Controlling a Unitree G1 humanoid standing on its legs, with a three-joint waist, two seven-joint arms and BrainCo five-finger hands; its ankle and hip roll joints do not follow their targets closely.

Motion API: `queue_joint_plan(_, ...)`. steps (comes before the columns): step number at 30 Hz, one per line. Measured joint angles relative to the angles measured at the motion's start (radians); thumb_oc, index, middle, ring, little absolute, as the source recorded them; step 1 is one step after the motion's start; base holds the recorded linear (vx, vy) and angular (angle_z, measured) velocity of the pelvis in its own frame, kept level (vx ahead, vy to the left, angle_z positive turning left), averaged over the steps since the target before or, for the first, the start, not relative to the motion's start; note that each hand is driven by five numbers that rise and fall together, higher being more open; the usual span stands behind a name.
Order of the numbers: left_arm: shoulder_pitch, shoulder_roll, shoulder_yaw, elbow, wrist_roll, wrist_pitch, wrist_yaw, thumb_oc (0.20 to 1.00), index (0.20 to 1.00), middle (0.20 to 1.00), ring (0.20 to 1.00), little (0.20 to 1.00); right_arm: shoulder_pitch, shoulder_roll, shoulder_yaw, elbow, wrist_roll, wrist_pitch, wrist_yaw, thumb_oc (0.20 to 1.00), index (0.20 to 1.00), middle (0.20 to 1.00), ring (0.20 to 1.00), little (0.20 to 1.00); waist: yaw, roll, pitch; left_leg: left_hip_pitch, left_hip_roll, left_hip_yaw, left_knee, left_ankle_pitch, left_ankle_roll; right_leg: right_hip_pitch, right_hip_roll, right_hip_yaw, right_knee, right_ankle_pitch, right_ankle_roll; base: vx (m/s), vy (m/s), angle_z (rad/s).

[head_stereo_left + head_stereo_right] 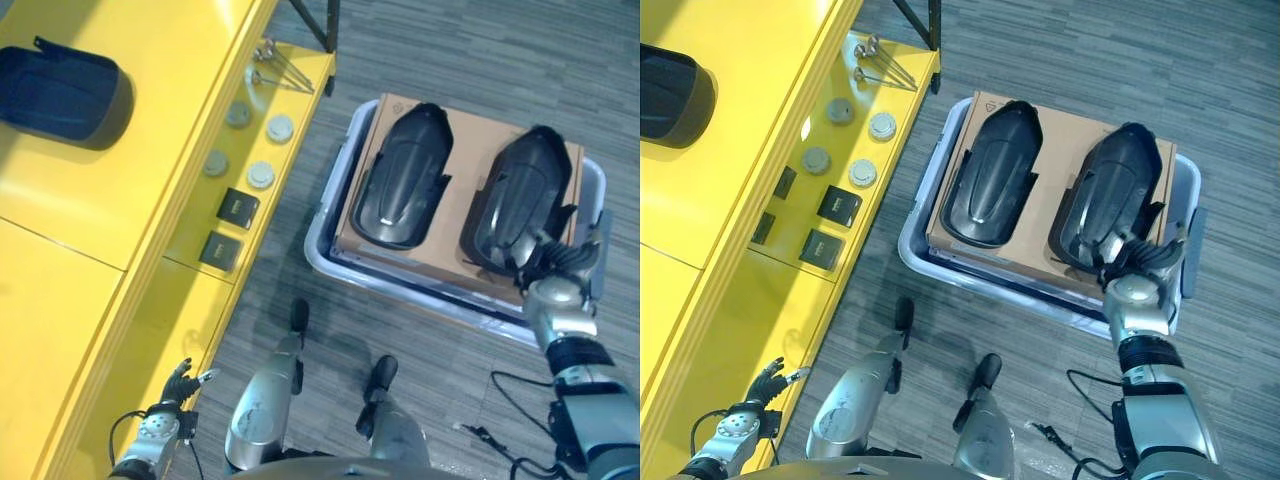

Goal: Move parts from the plastic box to the shelf.

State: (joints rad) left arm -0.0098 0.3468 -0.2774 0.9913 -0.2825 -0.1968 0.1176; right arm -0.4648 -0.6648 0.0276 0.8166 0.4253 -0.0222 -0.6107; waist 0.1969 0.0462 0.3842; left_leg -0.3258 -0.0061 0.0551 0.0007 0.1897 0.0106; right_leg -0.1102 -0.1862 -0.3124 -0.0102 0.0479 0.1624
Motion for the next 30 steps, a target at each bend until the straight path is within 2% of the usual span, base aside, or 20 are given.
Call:
queue_joint_plan(4,0.000,0.000,-0.001,0.001,0.000,0.000,0.000,1.000,1.000,1.000,1.000,1.000,0.001,0.010,0.003,0.064,0.001,-0.002,0.021,1.000,1.000,1.000,1.000,1.000,0.001,0.000,0.000,0.000,-0.001,-0.001,-0.001,-0.004,-0.006,0.003,0.001,0.000,-0.007,0.006,0.001,0.00,0.000,0.00)
queue_joint_plan(19,0.000,0.019,-0.020,0.002,-0.001,0.003,0.002,1.000,1.000,1.000,1.000,1.000,-0.017,0.011,0.043,0.108,0.001,-0.027,0.019,1.000,1.000,1.000,1.000,1.000,0.014,-0.019,0.011,-0.026,-0.004,-0.005,-0.004,0.000,-0.010,-0.017,0.001,-0.004,-0.014,0.006,0.001,0.00,-0.001,0.00)
queue_joint_plan(20,0.000,0.020,-0.021,0.002,-0.005,0.002,0.002,1.000,1.000,1.000,1.000,1.000,-0.019,0.011,0.046,0.108,0.002,-0.025,0.019,0.928,0.928,0.928,0.928,0.928,0.014,-0.023,0.013,-0.026,-0.004,-0.006,-0.004,0.000,-0.009,-0.018,0.001,-0.004,-0.014,0.006,0.001,0.00,0.000,0.00)
queue_joint_plan(22,-0.001,0.024,-0.021,0.002,-0.014,0.001,0.002,1.000,1.000,1.000,1.000,1.000,-0.034,0.010,0.047,0.110,0.002,-0.018,0.014,0.539,0.539,0.539,0.539,0.539,0.014,-0.027,0.015,-0.036,-0.003,-0.007,-0.004,0.000,-0.010,-0.027,0.002,-0.004,-0.014,0.006,0.001,0.00,0.000,0.00)
queue_joint_plan(23,-0.001,0.024,-0.021,0.002,-0.020,0.000,0.001,1.000,1.000,1.000,1.000,1.000,-0.040,0.004,0.046,0.116,0.003,-0.014,0.009,0.410,0.410,0.410,0.410,0.410,0.014,-0.027,0.016,-0.040,-0.003,-0.007,-0.003,0.001,-0.009,-0.031,0.003,-0.004,-0.014,0.007,0.002,0.00,0.000,0.00)
queue_joint_plan(24,-0.001,0.026,-0.021,0.003,-0.021,0.000,0.001,1.000,1.000,1.000,1.000,1.000,-0.043,0.001,0.046,0.121,0.004,-0.012,0.007,0.341,0.341,0.341,0.341,0.341,0.014,-0.028,0.017,-0.041,-0.003,-0.007,-0.003,0.001,-0.008,-0.032,0.003,-0.004,-0.015,0.010,0.003,0.00,0.000,0.00)
queue_joint_plan(25,-0.001,0.027,-0.021,0.002,-0.023,0.000,0.001,1.000,1.000,1.000,1.000,1.000,-0.047,-0.003,0.046,0.138,0.010,-0.013,0.007,0.200,0.200,0.200,0.200,0.200,0.015,-0.029,0.017,-0.041,-0.004,-0.008,-0.003,0.002,-0.008,-0.030,0.003,-0.004,-0.016,0.013,0.002,0.00,0.000,0.00)
queue_joint_plan(30,-0.007,0.028,-0.021,0.002,-0.031,-0.001,0.001,1.000,1.000,1.000,1.000,1.000,-0.059,-0.019,0.046,0.185,0.022,-0.005,0.001,0.200,0.200,0.200,0.200,0.200,0.023,-0.029,0.018,-0.041,-0.003,-0.010,-0.003,0.003,-0.005,-0.028,0.005,-0.005,-0.021,0.014,0.002,0.00,0.000,0.00)
